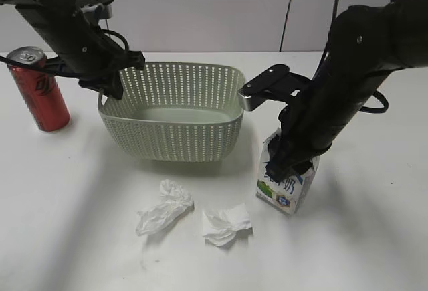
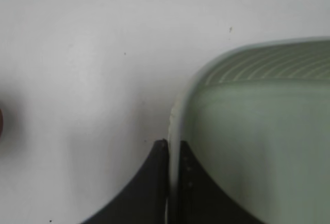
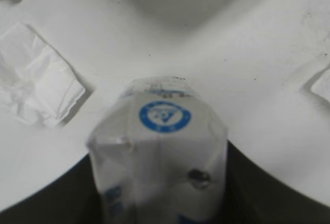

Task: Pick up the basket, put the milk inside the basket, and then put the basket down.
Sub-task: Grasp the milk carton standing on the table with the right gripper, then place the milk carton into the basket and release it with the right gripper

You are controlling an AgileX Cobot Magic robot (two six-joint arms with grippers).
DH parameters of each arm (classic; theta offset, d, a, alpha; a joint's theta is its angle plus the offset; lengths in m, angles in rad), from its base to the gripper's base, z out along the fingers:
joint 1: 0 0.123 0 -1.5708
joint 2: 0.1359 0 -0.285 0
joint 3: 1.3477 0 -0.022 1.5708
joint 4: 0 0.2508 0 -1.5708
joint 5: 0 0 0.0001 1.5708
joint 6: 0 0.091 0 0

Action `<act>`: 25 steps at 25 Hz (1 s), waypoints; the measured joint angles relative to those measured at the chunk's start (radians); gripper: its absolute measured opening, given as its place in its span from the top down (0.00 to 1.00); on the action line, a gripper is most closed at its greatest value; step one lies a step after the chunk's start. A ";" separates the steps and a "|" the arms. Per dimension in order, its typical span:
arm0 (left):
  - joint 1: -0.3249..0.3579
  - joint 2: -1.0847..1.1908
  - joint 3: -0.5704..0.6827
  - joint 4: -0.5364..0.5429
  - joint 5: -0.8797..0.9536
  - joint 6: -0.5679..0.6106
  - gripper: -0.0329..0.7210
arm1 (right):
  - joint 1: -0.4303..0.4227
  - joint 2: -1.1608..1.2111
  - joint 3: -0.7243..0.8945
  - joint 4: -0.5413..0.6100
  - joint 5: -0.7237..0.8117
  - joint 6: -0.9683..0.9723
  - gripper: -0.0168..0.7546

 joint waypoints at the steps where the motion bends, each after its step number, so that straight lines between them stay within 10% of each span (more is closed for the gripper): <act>1: 0.000 0.000 0.000 0.000 0.000 0.000 0.96 | 0.000 0.000 -0.018 -0.003 0.026 0.000 0.55; 14: 0.000 0.000 0.000 0.001 -0.005 0.000 0.96 | 0.000 0.001 -0.468 -0.104 0.436 0.016 0.56; 25: 0.000 0.000 0.000 -0.006 -0.008 0.000 0.96 | 0.065 0.155 -0.797 -0.106 0.431 0.020 0.56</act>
